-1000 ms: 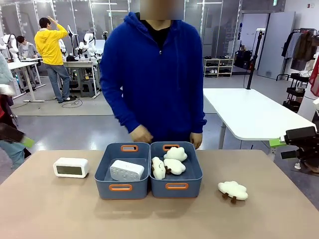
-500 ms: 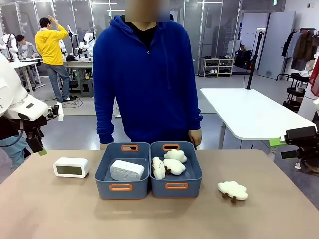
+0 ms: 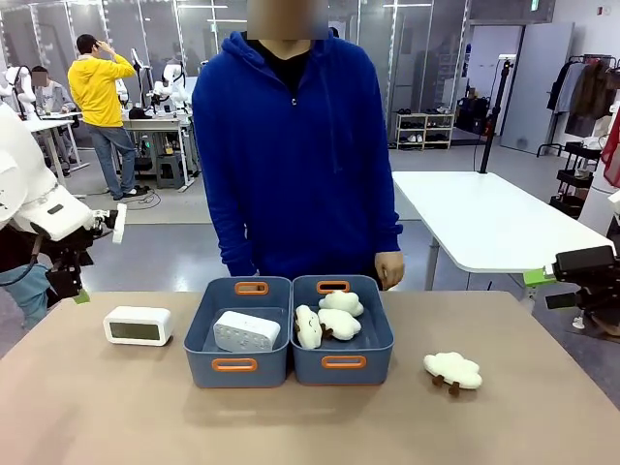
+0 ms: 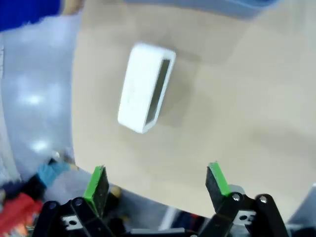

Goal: Sort the digital clocks into the basket.
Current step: Pick up the Digital clock from the table and place it into the empty Plastic storage basket.

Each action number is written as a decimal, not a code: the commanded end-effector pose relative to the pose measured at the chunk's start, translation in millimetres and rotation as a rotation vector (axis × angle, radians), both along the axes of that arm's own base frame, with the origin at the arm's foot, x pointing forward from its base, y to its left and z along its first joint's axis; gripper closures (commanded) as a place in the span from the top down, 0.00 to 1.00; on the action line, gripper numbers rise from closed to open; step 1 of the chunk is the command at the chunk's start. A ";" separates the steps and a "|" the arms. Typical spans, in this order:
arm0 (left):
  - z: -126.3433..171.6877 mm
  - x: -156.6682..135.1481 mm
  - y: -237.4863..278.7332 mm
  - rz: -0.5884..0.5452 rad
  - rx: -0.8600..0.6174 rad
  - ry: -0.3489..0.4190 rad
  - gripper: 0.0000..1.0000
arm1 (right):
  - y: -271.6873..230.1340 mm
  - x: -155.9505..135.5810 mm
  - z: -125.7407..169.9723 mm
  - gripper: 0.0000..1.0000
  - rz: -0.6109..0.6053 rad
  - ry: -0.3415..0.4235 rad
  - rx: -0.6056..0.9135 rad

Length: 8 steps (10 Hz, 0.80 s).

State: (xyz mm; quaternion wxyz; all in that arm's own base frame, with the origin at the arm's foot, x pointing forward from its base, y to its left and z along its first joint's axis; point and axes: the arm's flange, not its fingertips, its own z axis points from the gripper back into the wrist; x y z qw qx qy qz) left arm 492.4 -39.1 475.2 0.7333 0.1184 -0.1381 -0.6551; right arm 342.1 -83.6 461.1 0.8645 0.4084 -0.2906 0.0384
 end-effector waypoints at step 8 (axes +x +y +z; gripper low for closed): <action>-93.5 104.9 -9.9 -0.277 -0.018 0.160 1.00 | -0.4 -0.5 -1.0 1.00 0.007 -0.002 0.000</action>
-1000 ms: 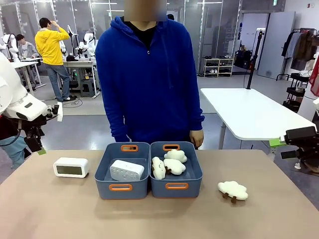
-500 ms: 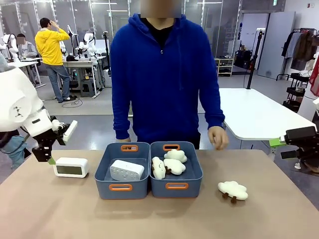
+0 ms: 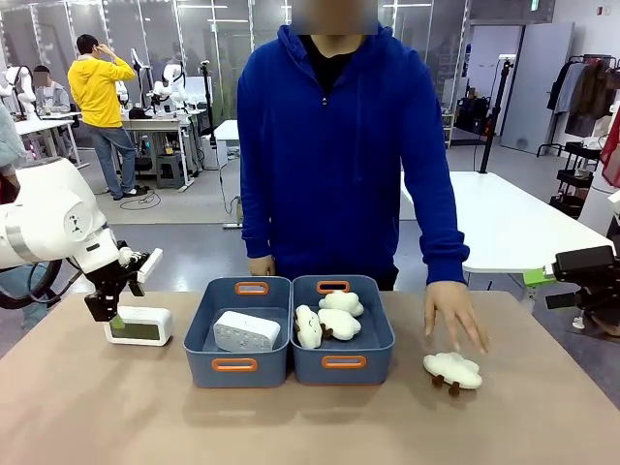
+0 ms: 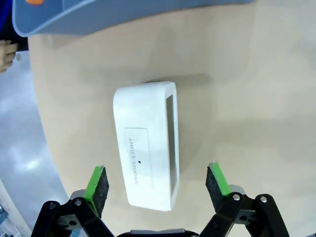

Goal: Sort the digital clocks into the basket.
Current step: Pick up the Digital clock from the table and place it into the empty Plastic storage basket.

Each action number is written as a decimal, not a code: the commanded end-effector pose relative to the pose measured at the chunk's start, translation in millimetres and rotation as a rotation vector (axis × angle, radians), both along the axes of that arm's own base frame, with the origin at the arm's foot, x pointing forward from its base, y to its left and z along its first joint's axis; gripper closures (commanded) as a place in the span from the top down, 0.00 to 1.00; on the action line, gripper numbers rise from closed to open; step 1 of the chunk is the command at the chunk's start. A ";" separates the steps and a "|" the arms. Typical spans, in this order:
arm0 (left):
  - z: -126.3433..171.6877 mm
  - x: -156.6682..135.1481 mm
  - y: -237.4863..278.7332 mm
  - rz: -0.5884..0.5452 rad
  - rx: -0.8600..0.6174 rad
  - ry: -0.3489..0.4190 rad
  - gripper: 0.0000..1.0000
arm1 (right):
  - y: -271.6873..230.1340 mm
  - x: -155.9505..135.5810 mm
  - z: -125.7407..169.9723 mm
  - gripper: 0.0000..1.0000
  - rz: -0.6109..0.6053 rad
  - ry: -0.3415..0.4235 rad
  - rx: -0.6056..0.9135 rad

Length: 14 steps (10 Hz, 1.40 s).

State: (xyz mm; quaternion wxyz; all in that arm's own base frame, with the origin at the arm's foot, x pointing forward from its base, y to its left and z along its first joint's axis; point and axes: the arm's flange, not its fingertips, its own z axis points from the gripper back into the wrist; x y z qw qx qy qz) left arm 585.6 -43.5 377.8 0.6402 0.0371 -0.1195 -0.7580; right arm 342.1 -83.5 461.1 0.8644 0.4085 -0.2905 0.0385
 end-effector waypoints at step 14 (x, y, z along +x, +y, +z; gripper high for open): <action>-12.3 16.4 11.3 0.389 0.021 0.342 0.00 | -0.5 -0.5 -1.0 1.00 0.006 -0.002 0.000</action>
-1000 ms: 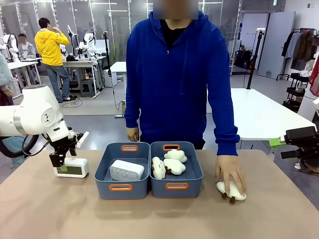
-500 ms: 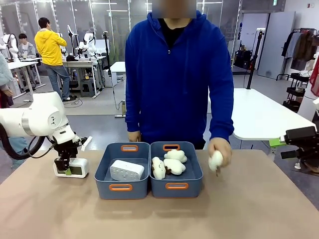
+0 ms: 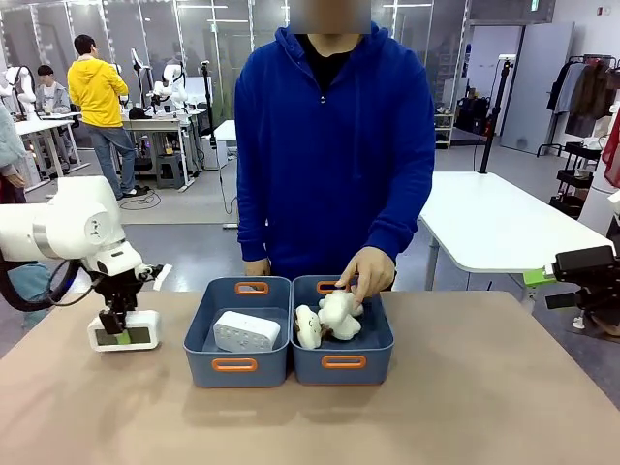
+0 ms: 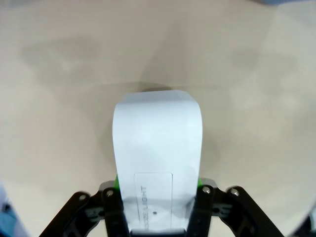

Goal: Sort the digital clocks into the basket.
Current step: Pick up the Digital clock from the table and place it into the empty Plastic storage basket.

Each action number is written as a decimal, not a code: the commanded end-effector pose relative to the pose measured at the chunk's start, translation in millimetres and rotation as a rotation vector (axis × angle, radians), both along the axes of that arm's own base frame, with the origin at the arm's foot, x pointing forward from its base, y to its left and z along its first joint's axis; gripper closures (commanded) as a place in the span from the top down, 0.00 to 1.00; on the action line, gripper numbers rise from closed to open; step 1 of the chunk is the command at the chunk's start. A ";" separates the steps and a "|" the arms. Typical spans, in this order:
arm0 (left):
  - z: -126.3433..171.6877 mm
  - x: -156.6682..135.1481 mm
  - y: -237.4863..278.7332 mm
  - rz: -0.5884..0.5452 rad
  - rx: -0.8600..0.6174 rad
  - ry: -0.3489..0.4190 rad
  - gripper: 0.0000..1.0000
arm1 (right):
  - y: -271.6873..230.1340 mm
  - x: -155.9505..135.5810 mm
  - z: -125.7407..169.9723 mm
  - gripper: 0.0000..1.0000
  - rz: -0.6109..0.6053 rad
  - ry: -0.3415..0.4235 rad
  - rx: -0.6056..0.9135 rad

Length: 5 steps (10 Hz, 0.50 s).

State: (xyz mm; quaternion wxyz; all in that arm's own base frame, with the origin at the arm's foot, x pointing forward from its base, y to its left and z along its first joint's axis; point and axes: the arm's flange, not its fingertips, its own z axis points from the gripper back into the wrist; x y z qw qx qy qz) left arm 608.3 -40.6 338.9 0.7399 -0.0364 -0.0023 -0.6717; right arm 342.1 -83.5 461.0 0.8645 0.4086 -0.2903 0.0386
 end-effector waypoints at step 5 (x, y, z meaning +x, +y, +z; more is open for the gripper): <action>121.6 -92.5 4.3 0.379 -0.334 -0.150 0.00 | -0.6 -0.5 -0.9 1.00 0.006 -0.003 0.000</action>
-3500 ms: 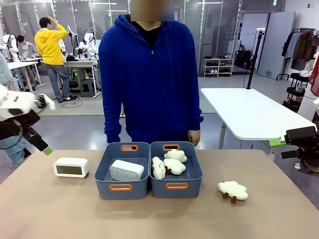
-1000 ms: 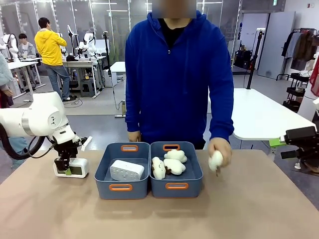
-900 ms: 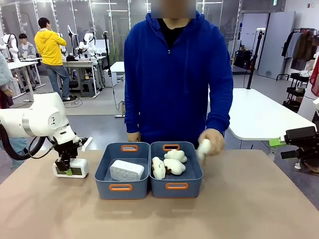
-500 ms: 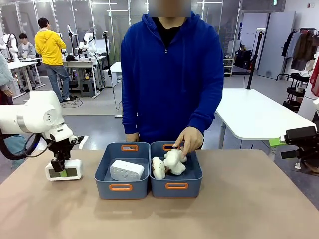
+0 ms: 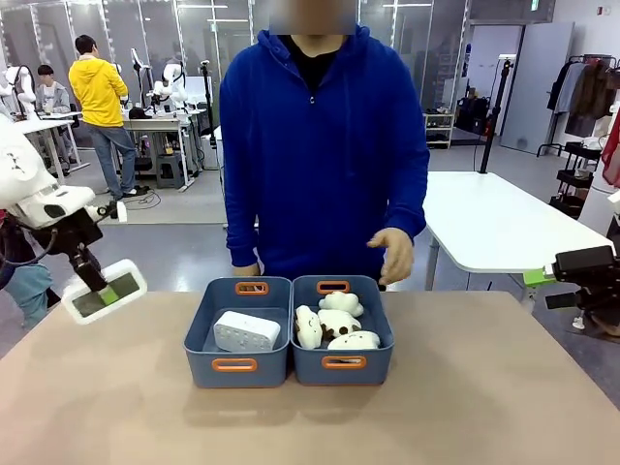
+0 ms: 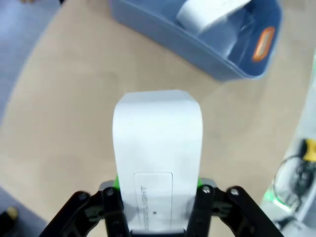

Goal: Sort the digital clocks into the basket.
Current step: Pick up the Digital clock from the table and place it into the empty Plastic storage basket.

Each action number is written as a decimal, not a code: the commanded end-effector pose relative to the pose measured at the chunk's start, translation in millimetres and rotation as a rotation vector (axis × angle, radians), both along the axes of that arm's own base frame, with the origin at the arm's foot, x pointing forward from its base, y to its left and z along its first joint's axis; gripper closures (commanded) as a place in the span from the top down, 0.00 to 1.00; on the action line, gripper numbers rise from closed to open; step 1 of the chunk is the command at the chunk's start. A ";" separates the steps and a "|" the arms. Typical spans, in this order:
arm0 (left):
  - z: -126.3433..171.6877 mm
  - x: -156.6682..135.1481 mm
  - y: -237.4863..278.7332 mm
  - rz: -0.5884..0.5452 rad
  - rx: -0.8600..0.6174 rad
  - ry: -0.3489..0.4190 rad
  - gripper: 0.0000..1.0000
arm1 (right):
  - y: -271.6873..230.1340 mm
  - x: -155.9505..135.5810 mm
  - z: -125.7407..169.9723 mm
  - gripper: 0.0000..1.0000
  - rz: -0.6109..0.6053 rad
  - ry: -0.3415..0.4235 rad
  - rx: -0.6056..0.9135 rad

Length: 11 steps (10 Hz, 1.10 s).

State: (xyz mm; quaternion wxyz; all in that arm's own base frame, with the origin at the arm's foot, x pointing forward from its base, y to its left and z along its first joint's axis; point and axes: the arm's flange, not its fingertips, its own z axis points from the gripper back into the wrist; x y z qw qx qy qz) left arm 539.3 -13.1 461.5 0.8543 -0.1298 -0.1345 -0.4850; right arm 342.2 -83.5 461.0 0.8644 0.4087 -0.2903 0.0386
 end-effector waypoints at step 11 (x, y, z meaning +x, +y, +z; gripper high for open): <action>-8.1 63.2 -238.0 -0.229 0.127 -0.311 0.00 | -0.6 -0.6 -0.9 1.00 0.006 -0.003 -0.001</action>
